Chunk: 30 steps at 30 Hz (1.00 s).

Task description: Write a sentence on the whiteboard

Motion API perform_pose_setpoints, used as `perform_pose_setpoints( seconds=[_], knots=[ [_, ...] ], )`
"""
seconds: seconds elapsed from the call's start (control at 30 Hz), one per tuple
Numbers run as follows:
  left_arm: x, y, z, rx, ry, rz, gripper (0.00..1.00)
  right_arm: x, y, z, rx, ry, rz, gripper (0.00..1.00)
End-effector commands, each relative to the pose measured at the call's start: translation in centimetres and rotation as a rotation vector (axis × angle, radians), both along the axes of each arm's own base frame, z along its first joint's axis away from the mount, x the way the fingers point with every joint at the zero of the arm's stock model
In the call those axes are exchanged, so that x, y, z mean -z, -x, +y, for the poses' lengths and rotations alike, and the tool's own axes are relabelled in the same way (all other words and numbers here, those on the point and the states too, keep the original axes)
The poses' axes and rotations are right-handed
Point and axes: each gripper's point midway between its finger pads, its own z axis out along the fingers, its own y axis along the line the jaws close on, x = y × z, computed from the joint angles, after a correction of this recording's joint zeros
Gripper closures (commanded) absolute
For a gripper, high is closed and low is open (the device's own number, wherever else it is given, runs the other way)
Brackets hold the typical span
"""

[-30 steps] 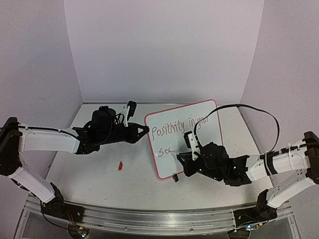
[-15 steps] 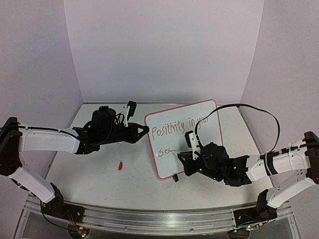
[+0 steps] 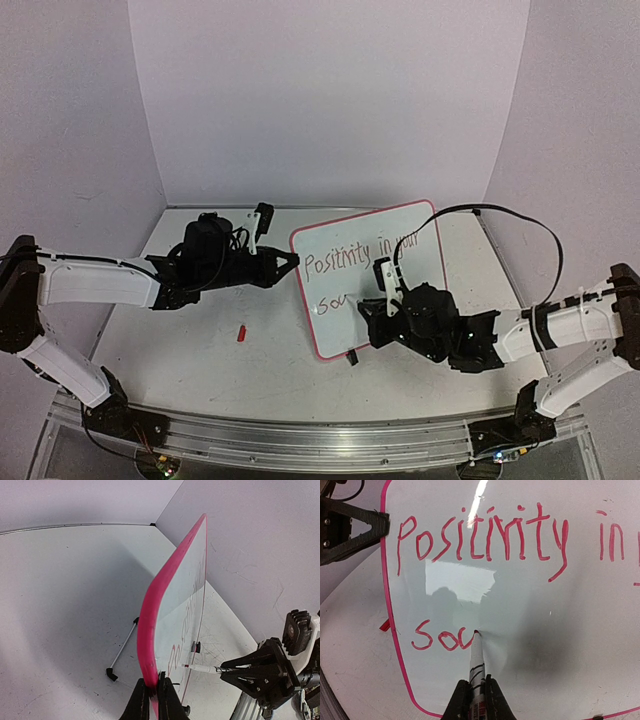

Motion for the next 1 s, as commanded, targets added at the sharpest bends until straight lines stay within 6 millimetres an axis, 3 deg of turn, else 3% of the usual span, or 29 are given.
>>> perform_pose_setpoints(
  seconds=[0.0,0.97],
  knots=[
    [-0.2,-0.6,0.3,-0.023,-0.044,-0.033,1.00,-1.8,-1.1,0.5,0.036,-0.028,-0.045,1.00],
    [0.0,-0.7,0.3,-0.026,-0.049,-0.030,1.00,1.4,0.8,-1.0,-0.004,0.017,0.045,1.00]
  ],
)
